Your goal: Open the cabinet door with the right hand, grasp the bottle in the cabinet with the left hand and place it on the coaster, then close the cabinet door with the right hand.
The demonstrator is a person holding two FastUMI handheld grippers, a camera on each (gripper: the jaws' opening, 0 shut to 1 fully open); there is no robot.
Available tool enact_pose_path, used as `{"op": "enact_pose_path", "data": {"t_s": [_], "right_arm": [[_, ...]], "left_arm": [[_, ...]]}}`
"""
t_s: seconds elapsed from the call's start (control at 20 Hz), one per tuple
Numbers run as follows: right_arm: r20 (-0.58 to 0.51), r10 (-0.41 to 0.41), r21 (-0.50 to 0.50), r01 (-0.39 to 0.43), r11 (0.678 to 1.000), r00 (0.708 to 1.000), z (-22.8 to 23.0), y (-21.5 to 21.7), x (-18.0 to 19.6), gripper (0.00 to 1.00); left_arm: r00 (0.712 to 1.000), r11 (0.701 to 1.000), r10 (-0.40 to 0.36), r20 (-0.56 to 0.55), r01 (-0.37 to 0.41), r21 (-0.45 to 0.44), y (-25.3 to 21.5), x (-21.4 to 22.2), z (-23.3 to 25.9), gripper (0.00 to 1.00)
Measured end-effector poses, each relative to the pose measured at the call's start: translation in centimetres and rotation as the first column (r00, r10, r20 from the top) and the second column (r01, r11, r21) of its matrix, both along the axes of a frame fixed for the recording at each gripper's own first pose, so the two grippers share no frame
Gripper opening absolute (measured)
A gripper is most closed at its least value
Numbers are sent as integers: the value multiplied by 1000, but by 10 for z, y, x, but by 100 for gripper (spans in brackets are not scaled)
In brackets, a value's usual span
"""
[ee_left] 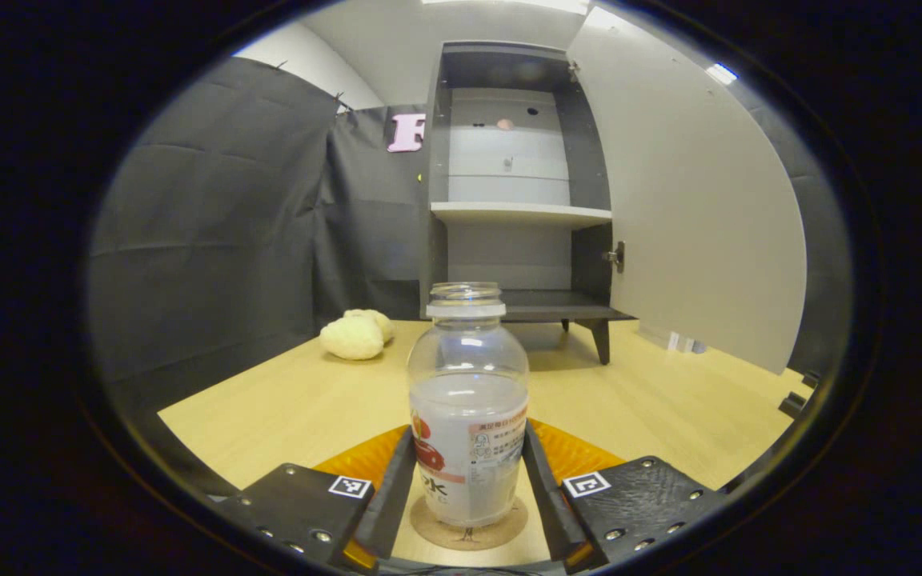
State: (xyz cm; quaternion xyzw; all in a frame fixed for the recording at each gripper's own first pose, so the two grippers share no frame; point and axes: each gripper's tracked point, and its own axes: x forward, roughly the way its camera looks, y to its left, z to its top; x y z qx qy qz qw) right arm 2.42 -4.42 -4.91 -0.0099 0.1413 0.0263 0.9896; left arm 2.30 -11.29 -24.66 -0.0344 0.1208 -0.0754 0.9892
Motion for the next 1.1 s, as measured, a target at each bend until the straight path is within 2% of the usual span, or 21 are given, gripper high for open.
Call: {"op": "enact_pose_path", "data": {"t_s": [0.05, 0.1, 0.15, 0.2, 0.25, 0.3, 0.35, 0.4, 0.5, 0.65, 0.7, 0.85, 0.9, 0.95, 1.1], "right_arm": [[5, 6, -3, -6, 1000, 1000, 2, 2, 2, 96], [11, 9, -6, -9, 1000, 1000, 4, 2, 2, 96], [14, 12, -7, -12, 1000, 1000, 6, 3, 4, 96], [13, 16, -6, -16, 1000, 1000, 6, 5, 5, 96], [14, 19, -4, -19, 1000, 1000, 8, 7, 5, 96], [21, 22, -4, -22, 1000, 1000, 13, 7, 5, 96], [30, 23, -5, -23, 1000, 999, 17, 8, 7, 96], [41, 22, -4, -22, 1000, 999, 21, 8, 9, 96], [66, 20, 3, -21, 1000, 998, 30, 10, 13, 96], [97, 17, 12, -19, 1000, 995, 42, 15, 19, 96], [106, 14, 17, -16, 1000, 994, 45, 15, 21, 93], [134, 20, 34, -25, 999, 991, 59, 20, 33, 96], [151, 19, 34, -25, 999, 988, 67, 20, 38, 93], [170, 18, 34, -24, 999, 985, 75, 20, 42, 96], [207, 15, 40, -24, 999, 978, 91, 20, 59, 96]], "left_arm": [[1000, 1000, 0, -8, 0, 3, 0, -1, -3, 72], [1000, 1000, 4, -3, -4, 13, 0, 0, 0, 77], [1000, 1000, 4, -1, -4, 23, -1, 2, -5, 67], [1000, 999, 4, -9, -4, 35, 0, 2, -7, 73], [1000, 999, 7, -22, -6, 42, 0, 3, -9, 69], [999, 999, 12, -34, -11, 43, 0, 1, -8, 78], [999, 999, 21, -43, -19, 41, 0, 1, -8, 75], [998, 999, 26, -48, -24, 35, -1, -1, -7, 81], [999, 999, 23, -38, -22, 38, -1, -1, 1, 81], [1000, 999, 8, -20, -8, 36, -3, -7, 26, 81], [1000, 1000, 6, -12, -6, 30, -2, -9, 37, 81], [1000, 1000, 2, -8, -2, -25, -3, -17, 66, 81], [1000, 999, 7, 2, -7, -32, 0, -19, 76, 81], [1000, 999, 6, 10, -6, -39, 3, -22, 88, 81], [1000, 999, -2, 25, 3, -50, 4, -29, 119, 81]]}}
